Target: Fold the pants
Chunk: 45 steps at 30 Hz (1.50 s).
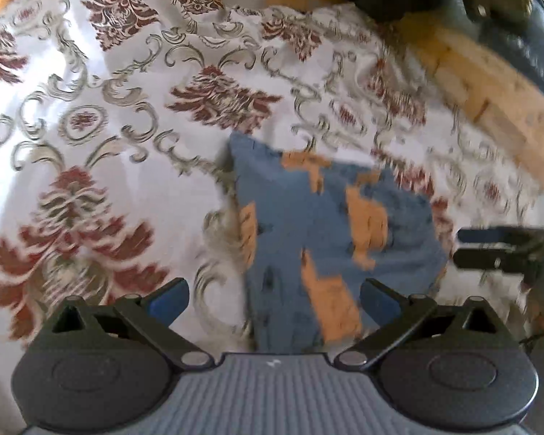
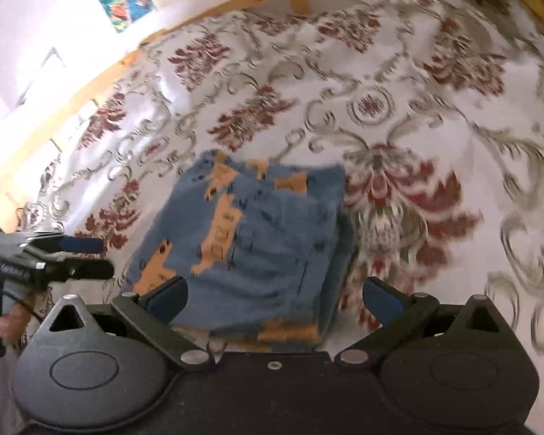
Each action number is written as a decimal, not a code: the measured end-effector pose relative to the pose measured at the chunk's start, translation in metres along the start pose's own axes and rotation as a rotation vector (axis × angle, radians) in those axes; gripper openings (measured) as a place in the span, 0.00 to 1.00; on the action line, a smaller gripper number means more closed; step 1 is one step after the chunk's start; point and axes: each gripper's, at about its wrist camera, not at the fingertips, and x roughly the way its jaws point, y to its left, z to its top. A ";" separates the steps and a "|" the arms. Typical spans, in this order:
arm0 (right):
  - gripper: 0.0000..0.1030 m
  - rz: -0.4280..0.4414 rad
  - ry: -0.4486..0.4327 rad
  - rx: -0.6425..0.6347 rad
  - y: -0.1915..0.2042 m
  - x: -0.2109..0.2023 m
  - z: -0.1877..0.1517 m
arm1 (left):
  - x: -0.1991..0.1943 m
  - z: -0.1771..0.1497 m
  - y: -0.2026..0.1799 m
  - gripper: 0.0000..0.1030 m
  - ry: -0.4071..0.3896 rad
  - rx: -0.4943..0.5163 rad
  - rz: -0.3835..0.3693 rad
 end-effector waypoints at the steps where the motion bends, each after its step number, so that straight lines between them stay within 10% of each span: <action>1: 0.99 0.021 0.003 0.008 -0.006 0.004 0.004 | 0.007 0.005 0.002 1.00 -0.003 -0.004 -0.023; 21: 0.94 0.450 0.003 0.246 -0.080 0.070 0.030 | 0.069 0.013 0.047 0.91 0.041 -0.148 -0.325; 27: 0.70 0.419 -0.008 0.260 -0.084 0.063 0.027 | 0.069 0.015 0.061 0.59 0.063 -0.191 -0.315; 31: 0.30 0.294 -0.013 0.224 -0.078 0.057 0.024 | 0.067 0.018 0.055 0.43 0.079 -0.158 -0.253; 45: 0.19 0.042 -0.096 0.056 -0.022 0.040 0.014 | 0.049 0.019 0.023 0.26 0.050 -0.030 -0.112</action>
